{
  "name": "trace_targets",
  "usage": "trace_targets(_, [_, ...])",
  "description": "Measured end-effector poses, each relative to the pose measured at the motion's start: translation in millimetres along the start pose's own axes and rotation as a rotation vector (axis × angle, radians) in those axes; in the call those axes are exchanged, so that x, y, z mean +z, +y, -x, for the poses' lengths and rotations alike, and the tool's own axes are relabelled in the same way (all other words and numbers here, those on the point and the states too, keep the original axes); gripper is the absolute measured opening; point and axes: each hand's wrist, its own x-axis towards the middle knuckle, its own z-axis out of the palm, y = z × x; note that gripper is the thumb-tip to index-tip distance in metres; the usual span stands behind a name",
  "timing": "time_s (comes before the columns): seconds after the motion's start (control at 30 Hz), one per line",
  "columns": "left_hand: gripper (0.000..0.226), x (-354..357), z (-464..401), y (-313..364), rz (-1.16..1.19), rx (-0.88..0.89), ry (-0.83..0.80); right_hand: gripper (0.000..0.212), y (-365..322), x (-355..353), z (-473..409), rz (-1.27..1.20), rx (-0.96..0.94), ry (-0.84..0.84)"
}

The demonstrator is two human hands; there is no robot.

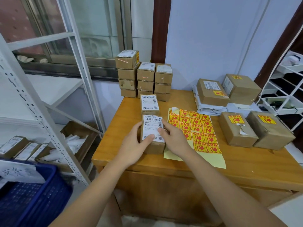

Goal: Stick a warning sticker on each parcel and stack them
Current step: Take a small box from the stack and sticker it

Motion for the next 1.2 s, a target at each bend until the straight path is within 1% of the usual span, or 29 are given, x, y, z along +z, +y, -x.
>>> trace_targets(0.1, [0.07, -1.6, 1.8, -0.2, 0.075, 0.029, 0.007, 0.049, -1.7, 0.6, -2.3, -0.069, 0.016, 0.008])
trace_targets(0.17, [0.075, -3.9, 1.4, 4.0, 0.108, 0.069, 0.012, 0.048, -6.0, -1.3, -1.9, -0.175, 0.052, 0.006])
trace_targets(0.23, [0.077, -6.5, 0.1, 10.4, 0.099, 0.109, -0.008, 0.046, -6.5, -1.7, -4.5, -0.274, 0.098, -0.037])
trace_targets(0.27, [0.075, -7.5, -1.7, 12.4, 0.061, 0.133, -0.01, 0.043, -6.9, -0.8, -5.3, -0.307, 0.12, -0.069])
trace_targets(0.33, [0.07, -8.0, -5.7, 15.3, -0.07, 0.173, 0.009, 0.032, -7.6, 0.8, -4.6, -0.285, 0.152, -0.106])
trace_targets(0.4, [0.07, -6.7, -7.6, 19.1, -0.178, 0.18, 0.015, 0.024, -5.3, 0.5, -6.6, -0.26, 0.164, -0.086])
trace_targets(0.47, [0.076, -3.3, -8.1, 22.7, -0.242, 0.175, 0.002, 0.022, -6.7, -1.1, -6.5, -0.3, 0.145, -0.052])
trace_targets(0.5, [0.081, -1.0, -8.6, 24.3, -0.263, 0.178, 0.0, 0.023, -9.4, -1.5, -5.2, -0.335, 0.134, -0.041])
trace_targets(0.57, [0.091, 4.5, -9.9, 28.1, -0.269, 0.178, 0.005, 0.042, -11.3, -2.2, -3.9, -0.364, 0.107, -0.028])
trace_targets(0.6, [0.097, 7.0, -11.1, 29.8, -0.258, 0.166, 0.007, 0.046, -12.6, -3.2, -2.6, -0.37, 0.087, -0.033])
trace_targets(0.7, [0.108, 12.6, -15.9, 30.8, -0.278, 0.142, -0.024, 0.047, -14.6, -6.7, -2.1, -0.379, 0.044, -0.046])
trace_targets(0.83, [0.105, 11.5, -20.8, 27.9, -0.328, 0.143, -0.053, 0.044, -15.1, -7.5, -1.3, -0.382, 0.013, -0.035])
trace_targets(0.93, [0.107, 4.9, -20.5, 28.7, -0.367, 0.14, -0.092, 0.043, -13.1, -10.3, 4.1, -0.354, -0.01, -0.021])
trace_targets(1.0, [0.104, -1.8, -18.0, 31.6, -0.41, 0.138, -0.103, 0.051, -7.1, -17.3, 8.3, -0.289, -0.004, 0.009])
trace_targets(1.07, [0.094, -8.6, -14.5, 37.4, -0.501, 0.16, -0.08, 0.054, 0.4, -30.7, 14.3, -0.195, -0.007, 0.034])
trace_targets(1.13, [0.078, -12.8, -9.7, 47.1, -0.579, 0.207, -0.041, 0.05, 7.8, -47.7, 20.3, -0.114, -0.007, 0.056])
trace_targets(1.2, [0.06, -10.2, -3.5, 58.9, -0.616, 0.302, -0.001, 0.043, 18.4, -65.3, 26.1, -0.04, 0.013, 0.093])
